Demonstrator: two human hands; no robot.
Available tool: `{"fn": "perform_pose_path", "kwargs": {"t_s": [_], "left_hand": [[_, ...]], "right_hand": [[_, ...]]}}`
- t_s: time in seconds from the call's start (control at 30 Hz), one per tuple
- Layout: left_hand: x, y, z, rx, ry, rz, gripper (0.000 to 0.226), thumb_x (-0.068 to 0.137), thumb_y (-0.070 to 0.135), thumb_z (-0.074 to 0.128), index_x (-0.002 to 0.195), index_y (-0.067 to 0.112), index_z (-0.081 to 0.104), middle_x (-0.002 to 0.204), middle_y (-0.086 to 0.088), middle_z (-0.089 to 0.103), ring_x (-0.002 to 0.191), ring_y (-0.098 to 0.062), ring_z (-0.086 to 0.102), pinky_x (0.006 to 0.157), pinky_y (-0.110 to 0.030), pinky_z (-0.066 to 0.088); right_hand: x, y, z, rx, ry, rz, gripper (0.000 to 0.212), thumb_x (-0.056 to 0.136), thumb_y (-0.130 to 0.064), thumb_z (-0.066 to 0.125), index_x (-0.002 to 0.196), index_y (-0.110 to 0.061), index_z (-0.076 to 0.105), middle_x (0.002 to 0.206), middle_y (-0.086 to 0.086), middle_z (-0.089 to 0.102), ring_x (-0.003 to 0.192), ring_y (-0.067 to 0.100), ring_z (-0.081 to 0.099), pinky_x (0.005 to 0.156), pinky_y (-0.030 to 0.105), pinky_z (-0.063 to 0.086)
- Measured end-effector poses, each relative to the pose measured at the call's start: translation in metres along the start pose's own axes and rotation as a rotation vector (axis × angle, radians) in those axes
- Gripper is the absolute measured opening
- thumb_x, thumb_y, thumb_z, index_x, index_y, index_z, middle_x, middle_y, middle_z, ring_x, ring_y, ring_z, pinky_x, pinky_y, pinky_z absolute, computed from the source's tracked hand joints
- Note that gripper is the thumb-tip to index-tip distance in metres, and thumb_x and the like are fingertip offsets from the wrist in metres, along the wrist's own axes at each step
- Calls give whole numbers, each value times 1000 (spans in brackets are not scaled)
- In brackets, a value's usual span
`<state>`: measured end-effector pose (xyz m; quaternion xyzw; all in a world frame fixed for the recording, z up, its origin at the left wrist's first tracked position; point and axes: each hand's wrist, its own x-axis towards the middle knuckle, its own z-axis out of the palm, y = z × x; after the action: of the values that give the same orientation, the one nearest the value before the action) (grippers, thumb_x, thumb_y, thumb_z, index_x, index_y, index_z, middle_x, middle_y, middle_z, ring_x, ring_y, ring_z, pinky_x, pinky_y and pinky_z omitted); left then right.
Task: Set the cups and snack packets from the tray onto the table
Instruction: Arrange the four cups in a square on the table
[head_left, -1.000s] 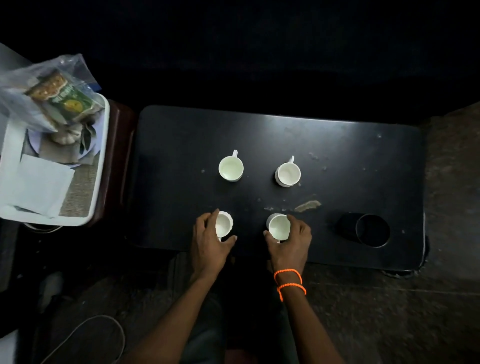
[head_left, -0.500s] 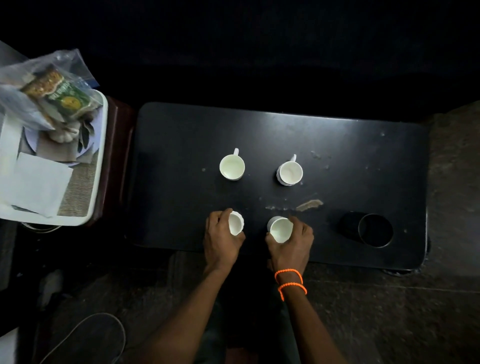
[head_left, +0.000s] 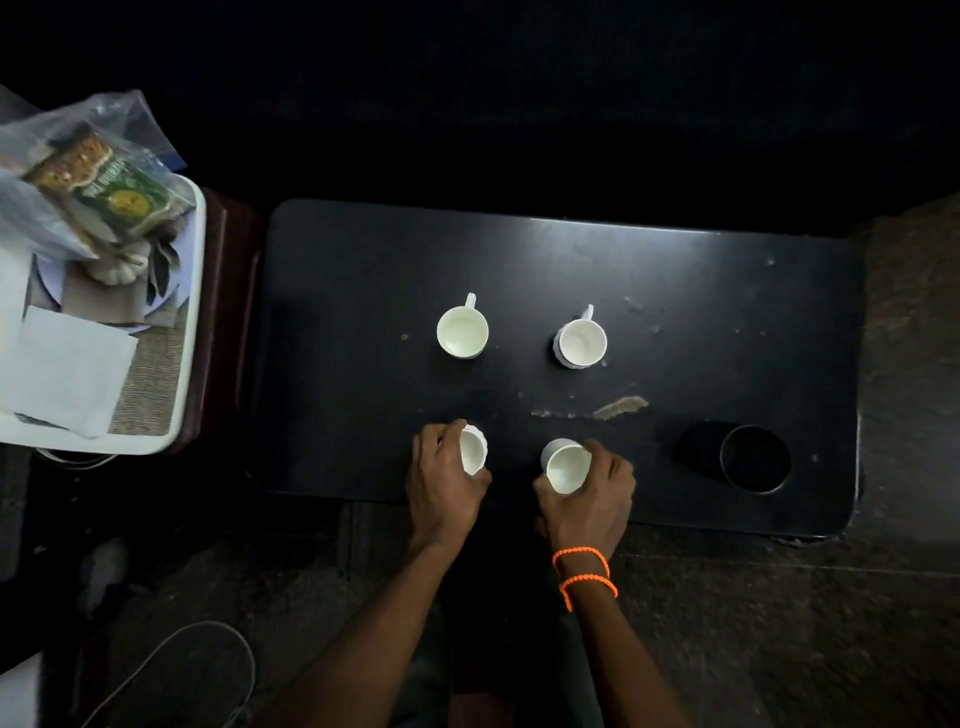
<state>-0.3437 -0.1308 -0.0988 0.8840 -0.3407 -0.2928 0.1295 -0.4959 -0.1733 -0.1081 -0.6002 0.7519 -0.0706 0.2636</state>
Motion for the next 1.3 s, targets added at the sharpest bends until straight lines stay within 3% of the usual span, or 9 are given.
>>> {"fn": "perform_pose_path", "kwargs": {"t_s": [0.23, 0.37, 0.5, 0.63, 0.8, 1.07, 1.3], "left_hand": [[1, -1, 2, 45, 9, 6, 72, 63, 21, 87, 131, 19, 64, 121, -3, 59, 115, -27, 57, 88, -40, 53], [6, 3, 1, 63, 47, -1, 83, 67, 50, 82, 141, 20, 56, 135, -1, 55, 124, -23, 53, 99, -40, 48], [31, 22, -12, -112, 198, -26, 85, 75, 65, 65, 144, 17, 51, 138, -1, 52, 127, -21, 52, 103, -39, 49], [79, 47, -29, -127, 282, 47, 89, 75, 59, 73, 147, 13, 46, 139, -6, 50, 130, -28, 51, 105, -42, 48], [125, 64, -40, 7, 108, 100, 101, 68, 51, 85, 150, 15, 40, 144, -8, 47, 131, -29, 48, 104, -46, 48], [133, 59, -40, 8, 42, 123, 70, 70, 33, 88, 131, 15, 59, 127, -9, 55, 121, -30, 53, 98, -52, 51], [134, 62, -46, 25, -10, 97, 67, 68, 31, 89, 127, 14, 62, 125, -10, 55, 120, -31, 54, 98, -52, 50]], "right_hand": [[1, -4, 1, -91, 28, 12, 80, 53, -44, 81, 126, -22, 56, 114, 4, 54, 101, 28, 55, 82, 42, 48], [13, -14, -1, -89, 128, 11, 83, 57, -61, 77, 127, -24, 54, 119, 3, 53, 108, 25, 51, 85, 44, 46], [54, -32, -6, 2, 246, -10, 79, 62, -63, 74, 126, -22, 55, 121, 6, 56, 111, 27, 52, 85, 43, 45], [99, -57, -9, 48, 262, -57, 78, 63, -61, 74, 123, -14, 58, 114, 13, 58, 108, 35, 56, 84, 45, 48], [130, -75, -2, -21, 154, -134, 81, 61, -61, 75, 126, -17, 53, 115, 11, 57, 107, 35, 57, 83, 44, 51], [144, -78, 10, 24, 93, -165, 63, 68, -39, 76, 121, -13, 55, 115, 14, 57, 107, 36, 54, 80, 36, 48], [145, -74, 10, 80, 44, -162, 64, 67, -34, 78, 122, -13, 53, 115, 15, 56, 109, 36, 52, 78, 30, 41]]}}
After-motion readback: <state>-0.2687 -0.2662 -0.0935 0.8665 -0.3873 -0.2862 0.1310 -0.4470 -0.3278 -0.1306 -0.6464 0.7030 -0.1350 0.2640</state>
